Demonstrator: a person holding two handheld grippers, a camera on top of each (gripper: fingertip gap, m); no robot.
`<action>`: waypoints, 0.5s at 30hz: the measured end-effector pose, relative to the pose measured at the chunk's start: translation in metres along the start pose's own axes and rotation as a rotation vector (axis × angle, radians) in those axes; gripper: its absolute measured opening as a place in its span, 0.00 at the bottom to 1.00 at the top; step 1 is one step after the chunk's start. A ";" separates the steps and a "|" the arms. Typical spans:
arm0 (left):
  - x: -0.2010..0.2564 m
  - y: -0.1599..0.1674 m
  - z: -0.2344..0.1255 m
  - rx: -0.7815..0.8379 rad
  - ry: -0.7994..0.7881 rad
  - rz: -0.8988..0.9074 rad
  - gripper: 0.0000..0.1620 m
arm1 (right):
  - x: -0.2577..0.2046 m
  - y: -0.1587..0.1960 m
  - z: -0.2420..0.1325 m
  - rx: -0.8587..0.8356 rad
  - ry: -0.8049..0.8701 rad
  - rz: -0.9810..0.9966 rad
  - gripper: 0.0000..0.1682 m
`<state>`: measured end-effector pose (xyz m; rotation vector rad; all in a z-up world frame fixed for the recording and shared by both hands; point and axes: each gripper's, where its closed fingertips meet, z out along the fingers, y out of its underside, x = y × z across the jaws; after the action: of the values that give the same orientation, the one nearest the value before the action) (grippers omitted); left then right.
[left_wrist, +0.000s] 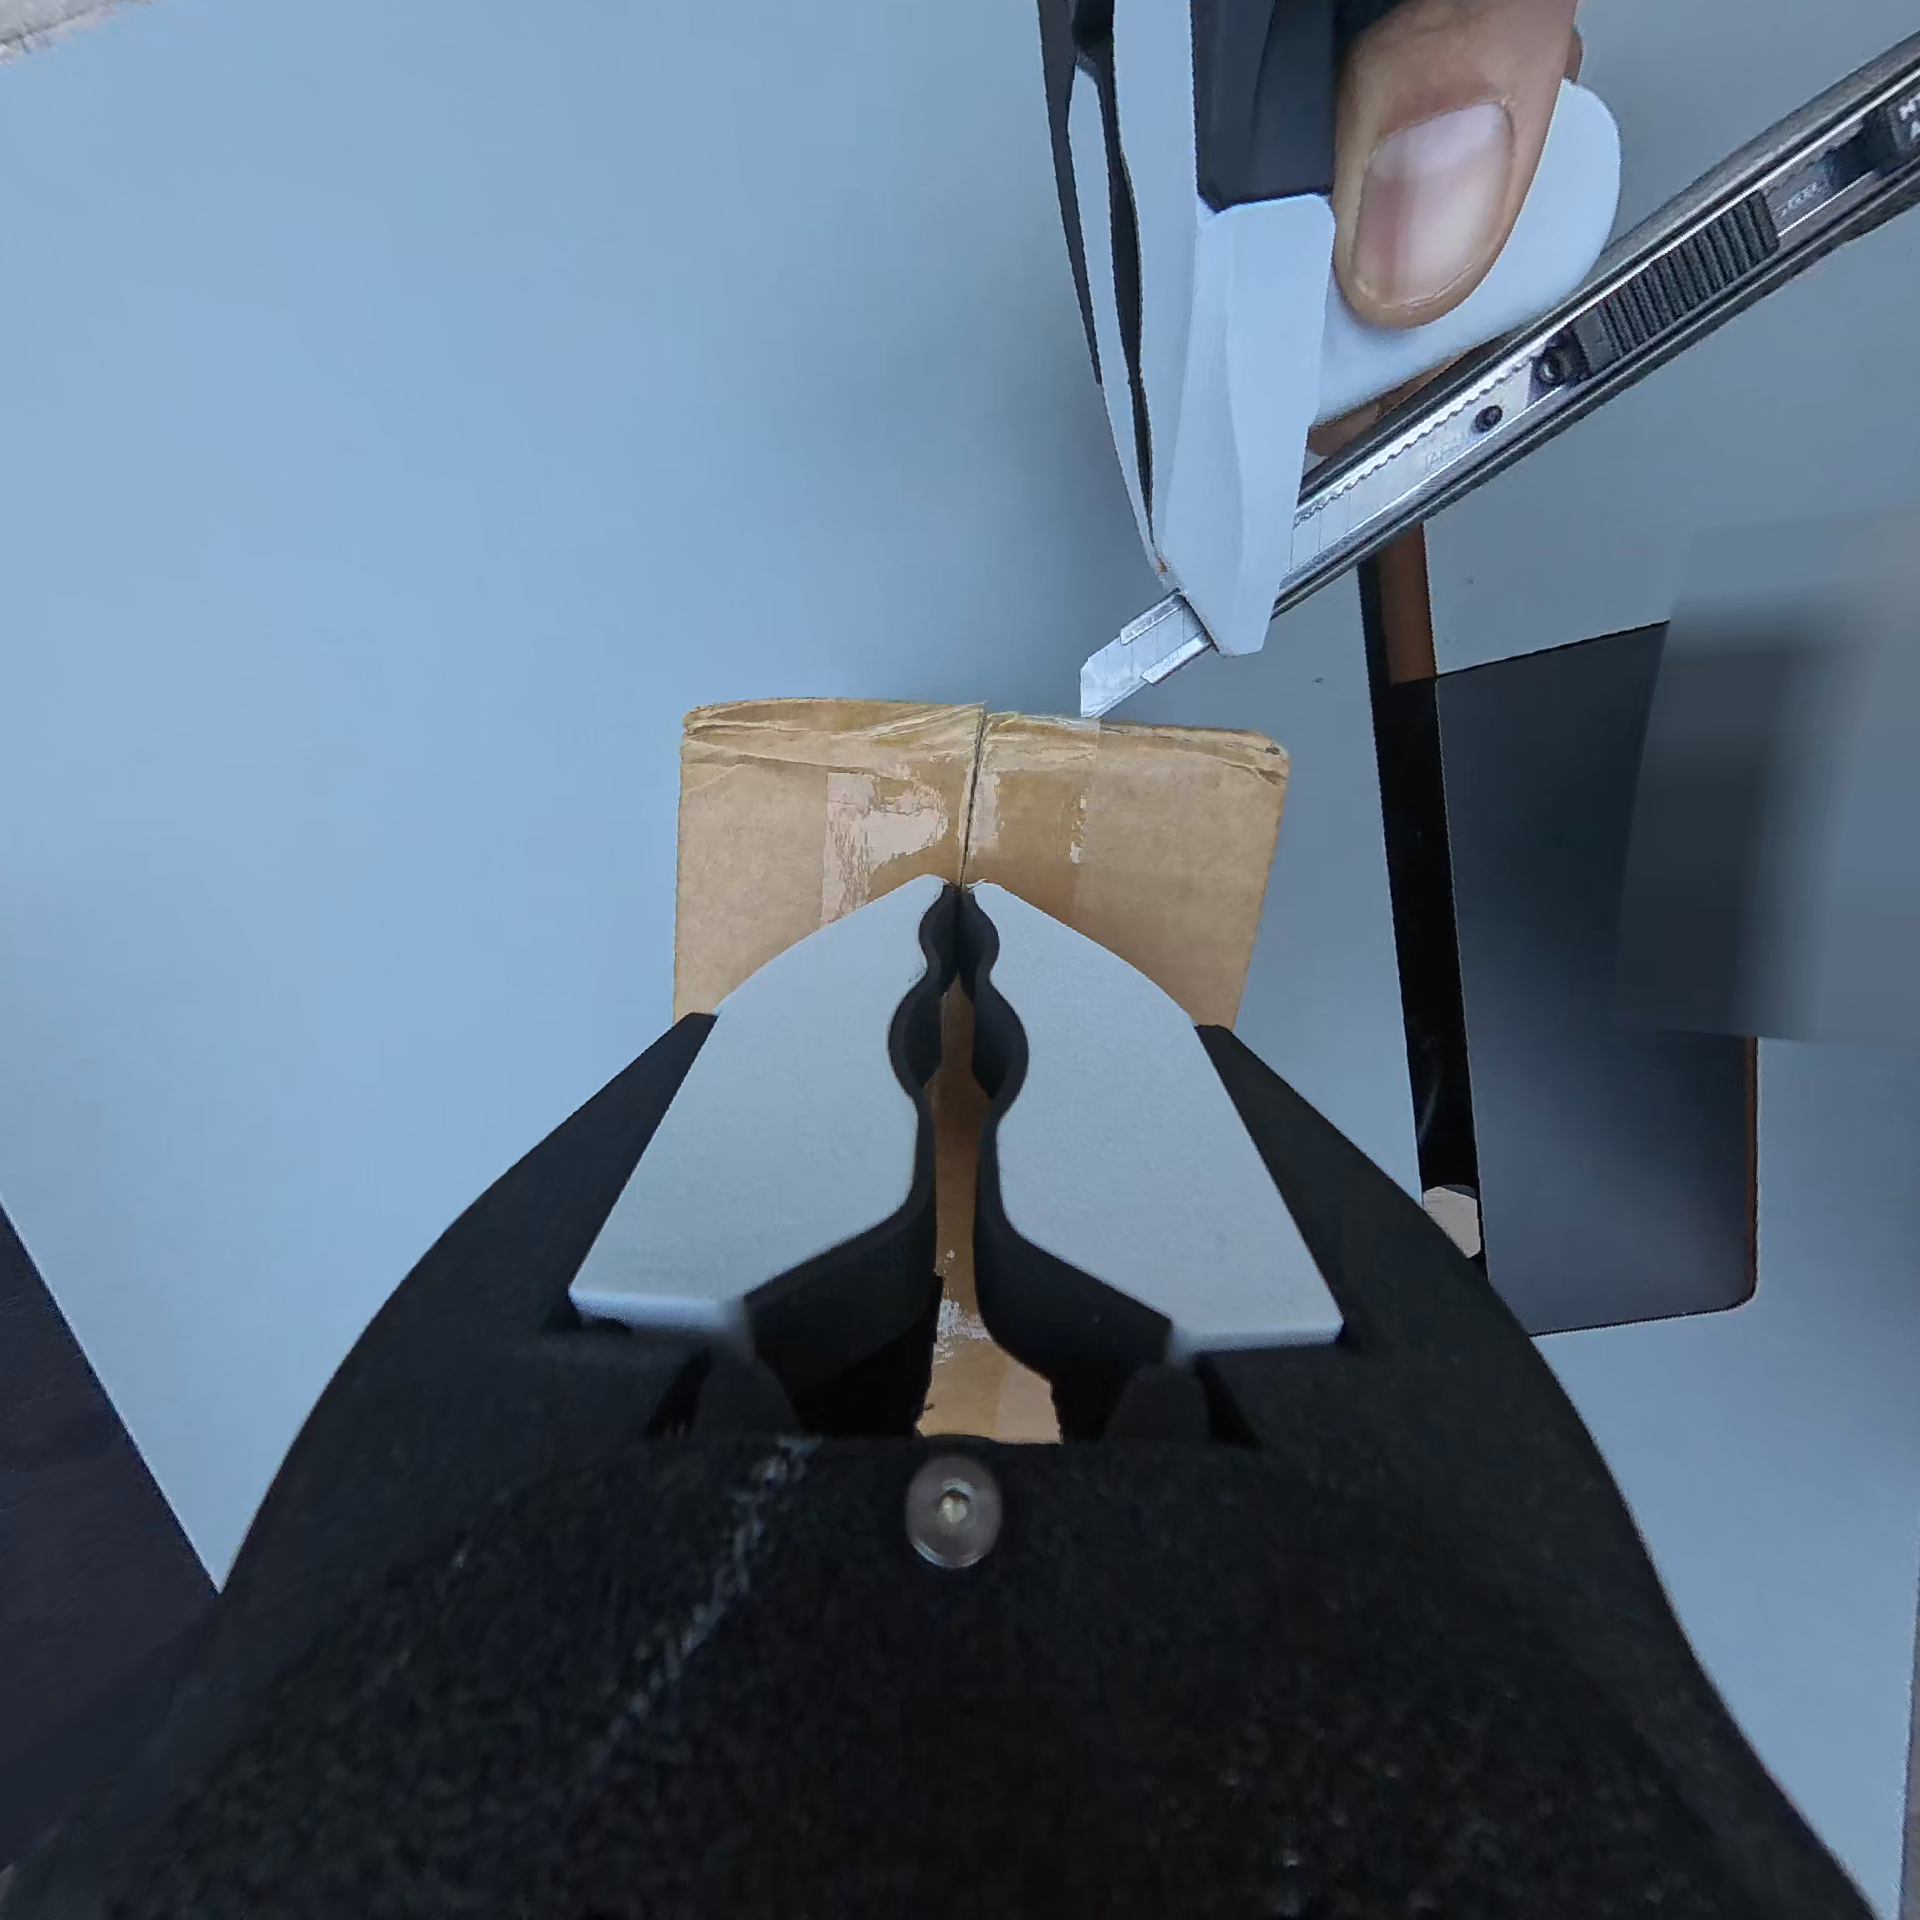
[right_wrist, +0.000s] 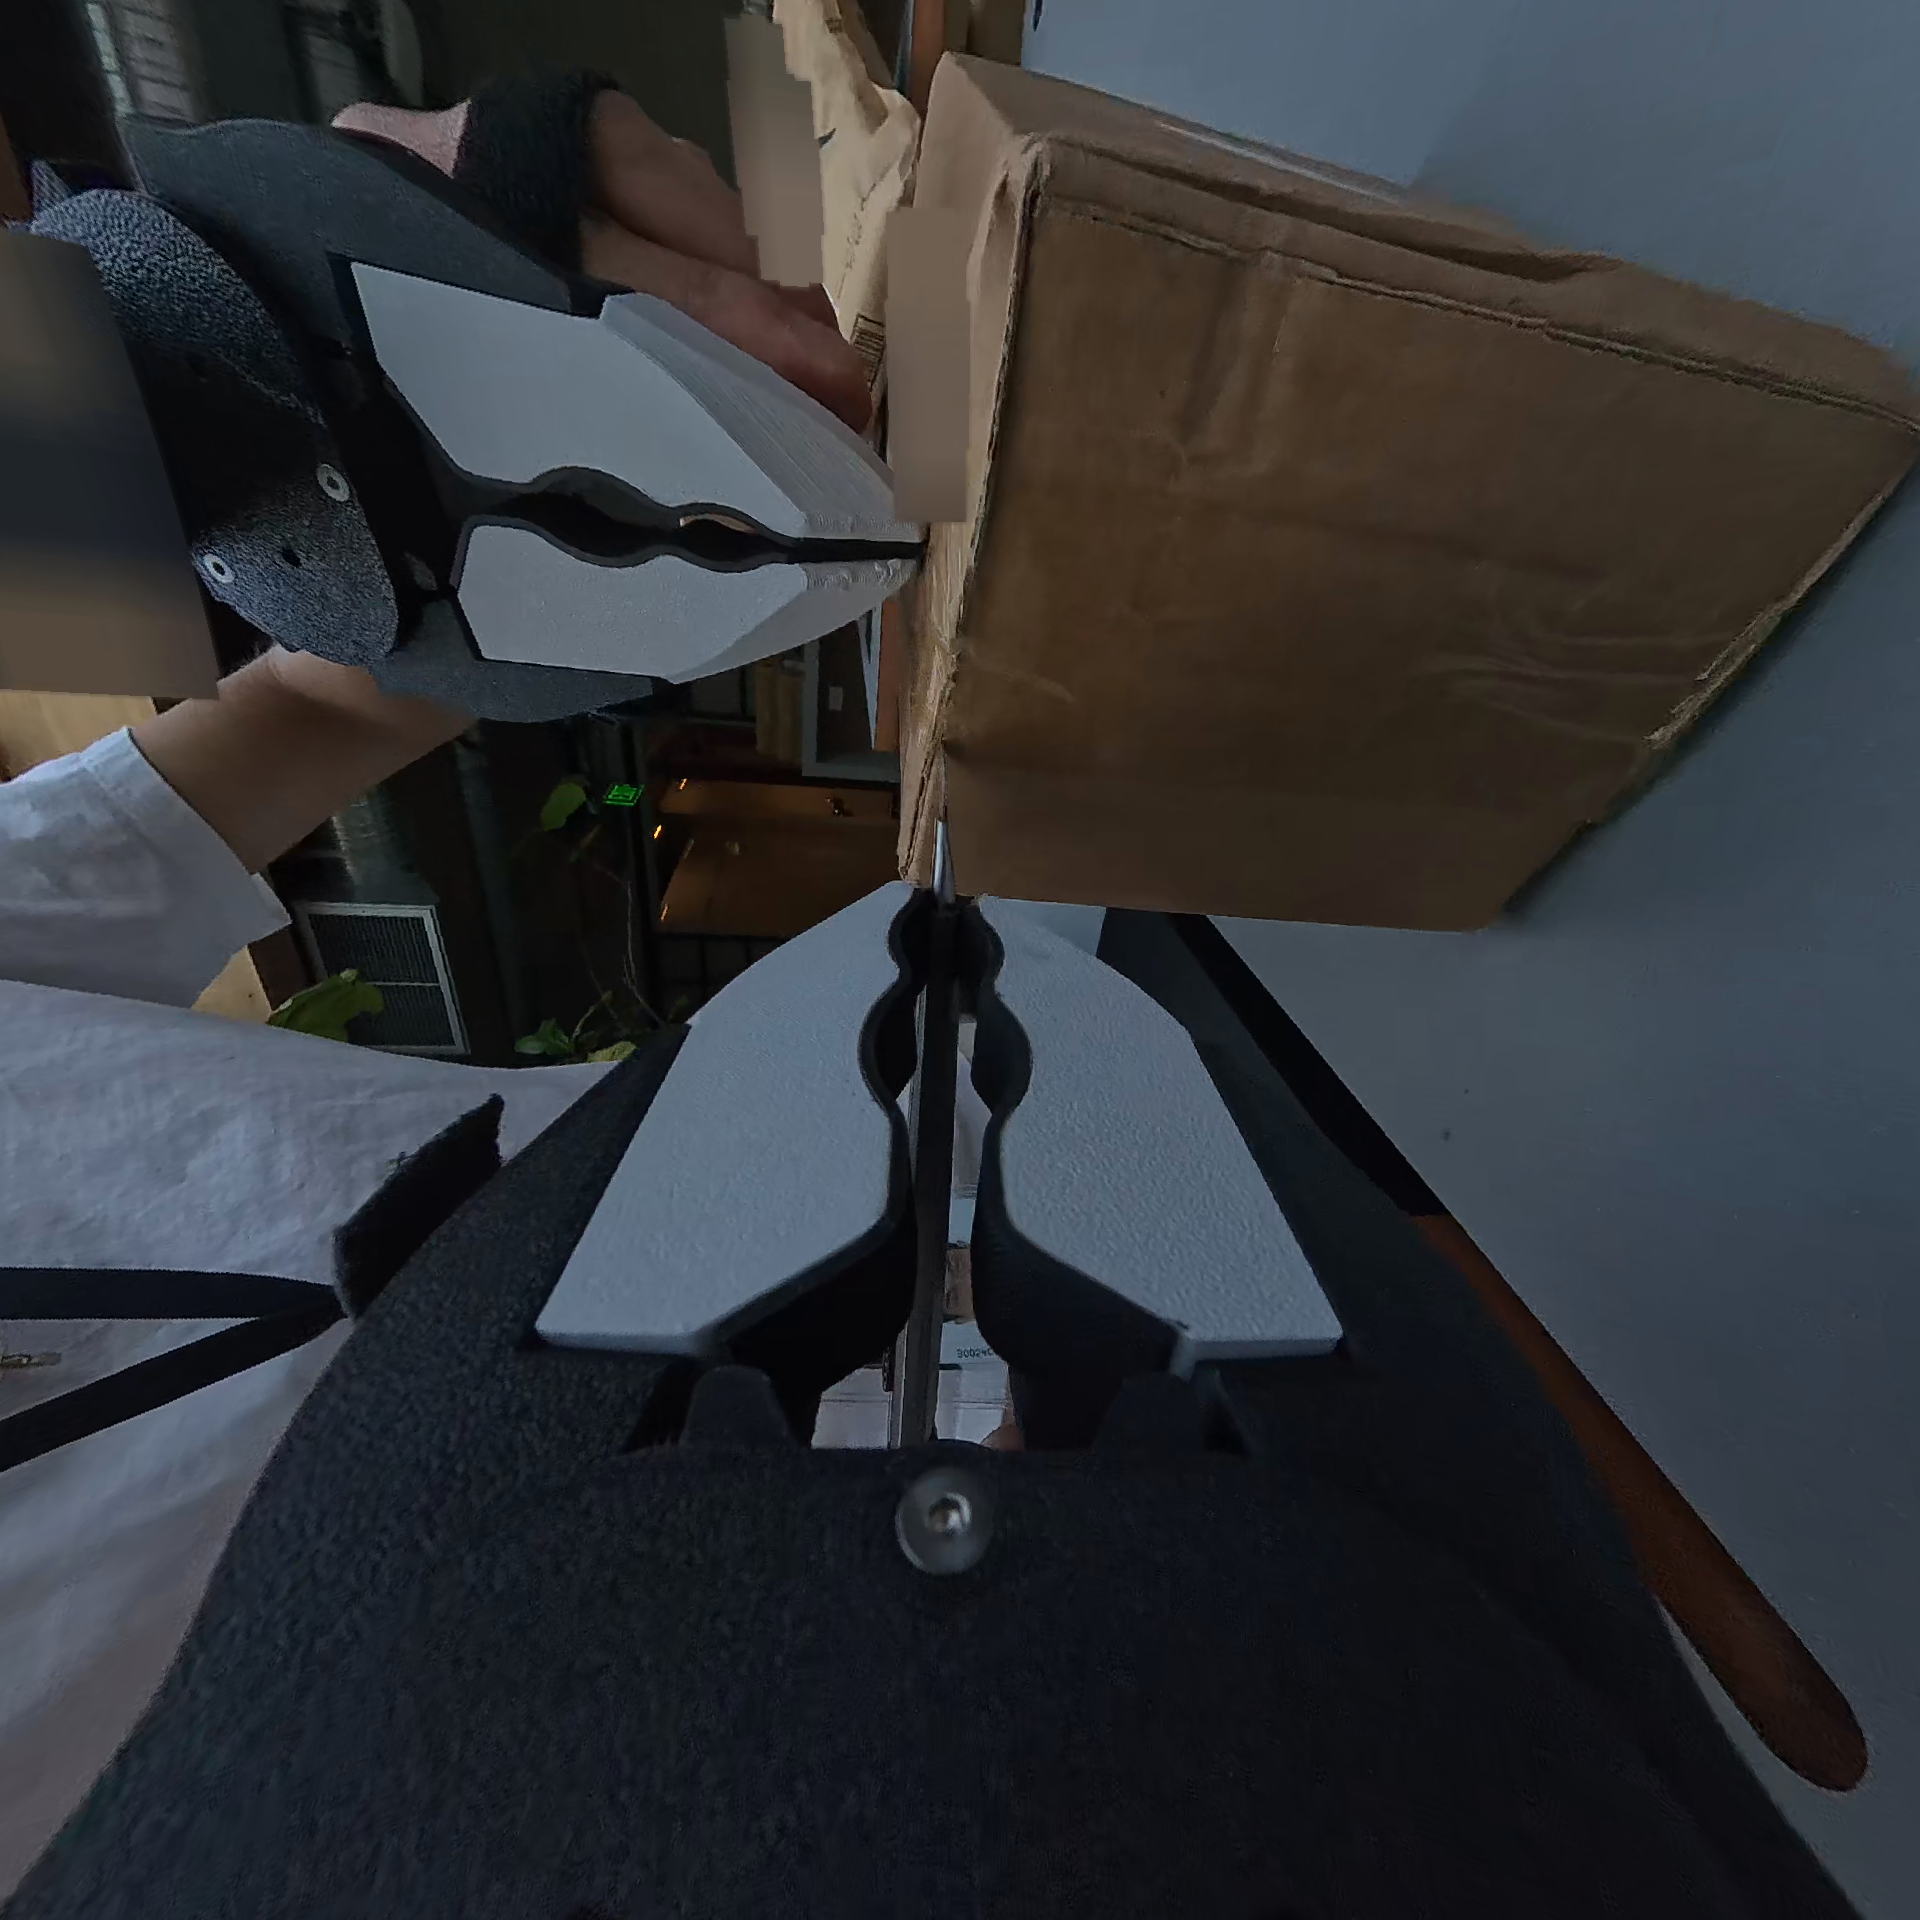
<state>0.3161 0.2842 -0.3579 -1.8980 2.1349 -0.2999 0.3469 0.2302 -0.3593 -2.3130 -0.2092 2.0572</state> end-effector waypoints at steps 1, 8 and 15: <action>-0.001 0.000 0.000 -0.005 -0.003 0.002 0.00 | 0.000 -0.002 0.000 0.010 -0.007 0.004 0.03; 0.002 0.000 -0.001 -0.023 -0.004 0.049 0.00 | 0.002 -0.012 -0.004 0.025 0.022 0.002 0.03; 0.006 0.000 0.000 -0.009 0.028 0.029 0.00 | -0.001 0.001 0.003 -0.060 0.039 0.000 0.03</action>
<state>0.3153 0.2782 -0.3583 -1.8772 2.1832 -0.3131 0.3436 0.2285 -0.3585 -2.3855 -0.2727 2.0311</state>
